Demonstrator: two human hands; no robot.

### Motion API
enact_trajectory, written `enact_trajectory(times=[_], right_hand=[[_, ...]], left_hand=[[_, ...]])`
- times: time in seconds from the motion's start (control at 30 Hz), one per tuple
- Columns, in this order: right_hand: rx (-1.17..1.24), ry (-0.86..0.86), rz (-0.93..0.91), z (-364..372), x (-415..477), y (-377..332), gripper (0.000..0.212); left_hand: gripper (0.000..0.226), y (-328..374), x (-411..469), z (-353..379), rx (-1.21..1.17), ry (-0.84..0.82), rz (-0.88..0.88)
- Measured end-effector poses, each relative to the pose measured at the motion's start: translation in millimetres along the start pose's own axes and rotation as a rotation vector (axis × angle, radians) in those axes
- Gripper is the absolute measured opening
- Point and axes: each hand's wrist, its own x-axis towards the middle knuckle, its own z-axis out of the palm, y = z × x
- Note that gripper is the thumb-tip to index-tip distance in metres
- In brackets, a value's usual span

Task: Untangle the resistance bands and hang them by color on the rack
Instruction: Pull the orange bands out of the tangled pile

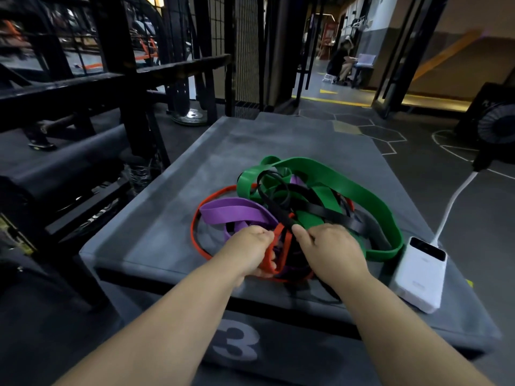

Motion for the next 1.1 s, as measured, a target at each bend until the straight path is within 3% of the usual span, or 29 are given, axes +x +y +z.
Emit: enact_trajectory(times=[0.17,0.3,0.43,0.53,0.6,0.67,0.73,0.8,1.0,1.1], right_hand=[[0.077,-0.030,-0.035,9,-4,-19,0.051],[0.085,-0.016,-0.043,7,-7,-28,0.047],[-0.051,-0.054,0.003,8,-11,-35,0.055],[-0.023,-0.034,0.026,5,-12,-36,0.052],[0.021,-0.002,0.006,1,-13,-37,0.043],[0.098,-0.009,-0.010,-1,-14,-40,0.037],[0.176,-0.046,-0.017,-1,-17,-44,0.039],[0.221,-0.075,-0.027,-2,-20,-45,0.043],[0.327,-0.116,-0.017,-6,-32,-40,0.040],[0.382,-0.109,-0.020,-2,-37,-38,0.035]], left_hand=[[0.027,-10,6,-23,0.613,0.210,0.128],[0.042,-16,10,-44,0.706,0.386,0.033],[0.051,-24,15,-61,0.767,0.446,-0.084],[0.032,-31,22,-65,0.834,0.413,-0.027],[0.023,-29,20,-61,0.730,0.363,0.085],[0.031,-22,12,-49,0.454,0.264,0.162],[0.038,-14,0,-34,0.146,0.124,0.085],[0.044,-11,-4,-24,-0.015,0.016,-0.016],[0.046,1,-2,-13,-0.002,-0.060,-0.090],[0.029,1,-2,-5,-0.103,-0.100,-0.122]])
